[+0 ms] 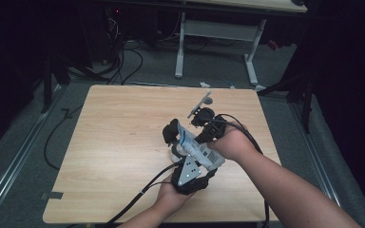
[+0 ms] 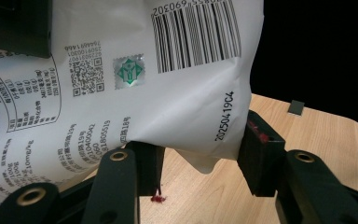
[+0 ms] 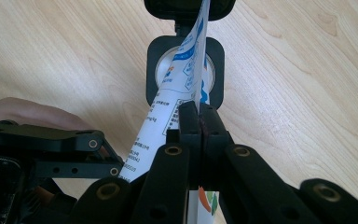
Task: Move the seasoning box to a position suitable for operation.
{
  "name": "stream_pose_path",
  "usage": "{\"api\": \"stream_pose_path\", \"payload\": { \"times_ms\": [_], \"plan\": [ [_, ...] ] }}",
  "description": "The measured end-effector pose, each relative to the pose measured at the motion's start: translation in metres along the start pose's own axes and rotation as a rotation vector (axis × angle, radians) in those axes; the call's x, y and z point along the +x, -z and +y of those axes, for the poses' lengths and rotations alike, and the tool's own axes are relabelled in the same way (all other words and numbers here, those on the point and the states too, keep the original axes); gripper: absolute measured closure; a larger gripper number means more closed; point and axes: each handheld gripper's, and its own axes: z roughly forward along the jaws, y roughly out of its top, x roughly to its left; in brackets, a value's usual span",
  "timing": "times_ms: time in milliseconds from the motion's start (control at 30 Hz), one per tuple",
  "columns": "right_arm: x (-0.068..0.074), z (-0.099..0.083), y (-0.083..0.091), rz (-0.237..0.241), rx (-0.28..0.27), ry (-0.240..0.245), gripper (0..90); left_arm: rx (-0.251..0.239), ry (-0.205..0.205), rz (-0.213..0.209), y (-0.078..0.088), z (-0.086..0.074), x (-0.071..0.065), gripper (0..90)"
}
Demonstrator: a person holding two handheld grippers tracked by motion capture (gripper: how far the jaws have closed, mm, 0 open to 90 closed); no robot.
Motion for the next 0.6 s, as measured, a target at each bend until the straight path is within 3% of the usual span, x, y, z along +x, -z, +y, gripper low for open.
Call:
{"api": "stream_pose_path", "payload": {
  "times_ms": [600],
  "plan": [
    [-0.0005, 0.0019, -0.0014, -0.003, 0.0, 0.004, 90.0, 0.002, 0.001, 0.004, 0.0001, 0.0002, 0.0011, 55.8]
  ]
}}
